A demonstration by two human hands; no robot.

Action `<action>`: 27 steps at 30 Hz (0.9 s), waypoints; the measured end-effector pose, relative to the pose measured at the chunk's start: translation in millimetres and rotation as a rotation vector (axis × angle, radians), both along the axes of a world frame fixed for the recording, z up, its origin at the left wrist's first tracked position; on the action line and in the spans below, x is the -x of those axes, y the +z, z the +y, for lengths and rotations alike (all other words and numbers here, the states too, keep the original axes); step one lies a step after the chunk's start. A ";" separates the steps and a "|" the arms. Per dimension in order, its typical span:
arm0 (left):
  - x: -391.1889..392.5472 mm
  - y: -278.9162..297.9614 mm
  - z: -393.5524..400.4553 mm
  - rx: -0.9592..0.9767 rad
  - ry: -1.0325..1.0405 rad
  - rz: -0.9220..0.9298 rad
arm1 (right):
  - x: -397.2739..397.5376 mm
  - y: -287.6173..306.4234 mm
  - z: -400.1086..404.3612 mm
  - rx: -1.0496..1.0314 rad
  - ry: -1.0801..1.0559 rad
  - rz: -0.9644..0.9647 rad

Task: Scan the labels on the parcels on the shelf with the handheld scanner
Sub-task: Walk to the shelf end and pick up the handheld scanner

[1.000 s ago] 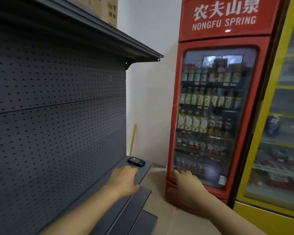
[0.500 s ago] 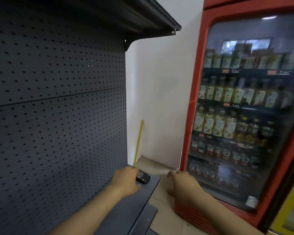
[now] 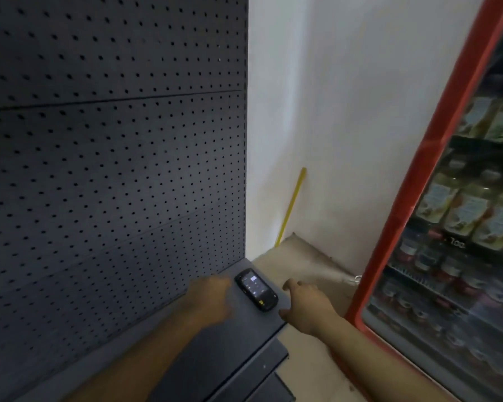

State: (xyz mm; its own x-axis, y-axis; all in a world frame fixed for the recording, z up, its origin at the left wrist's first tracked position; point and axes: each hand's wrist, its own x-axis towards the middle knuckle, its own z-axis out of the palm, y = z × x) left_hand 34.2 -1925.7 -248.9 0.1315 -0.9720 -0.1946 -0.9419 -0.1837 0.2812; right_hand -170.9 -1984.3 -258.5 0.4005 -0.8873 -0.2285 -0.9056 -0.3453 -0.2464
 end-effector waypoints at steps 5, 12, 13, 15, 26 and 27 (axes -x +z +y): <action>7.4 -24.8 -21.3 -0.072 0.097 0.009 | -0.9 -29.8 -48.9 -0.068 0.049 -0.001; -10.5 -59.2 -50.3 -0.161 0.197 0.004 | -27.3 -76.4 -100.1 -0.132 0.044 0.014; -13.3 -64.4 -54.9 -0.168 0.205 0.004 | -32.3 -84.1 -104.8 -0.147 0.037 0.016; -21.1 -77.7 -65.3 -0.175 0.218 0.010 | -44.5 -102.6 -114.7 -0.173 0.013 0.027; -45.0 -113.9 -86.7 -0.237 0.300 0.003 | -84.3 -165.7 -146.3 -0.276 -0.106 -0.021; -46.7 -115.7 -87.6 -0.235 0.318 -0.002 | -87.1 -169.7 -150.1 -0.287 -0.100 -0.020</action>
State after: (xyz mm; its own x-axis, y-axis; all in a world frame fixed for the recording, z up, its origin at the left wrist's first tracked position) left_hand 80.8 -2013.3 -364.5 0.4193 -0.8118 -0.4065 -0.8284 -0.5252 0.1945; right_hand -83.9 -2134.4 -428.2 0.3216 -0.8226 -0.4689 -0.9255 -0.1684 -0.3393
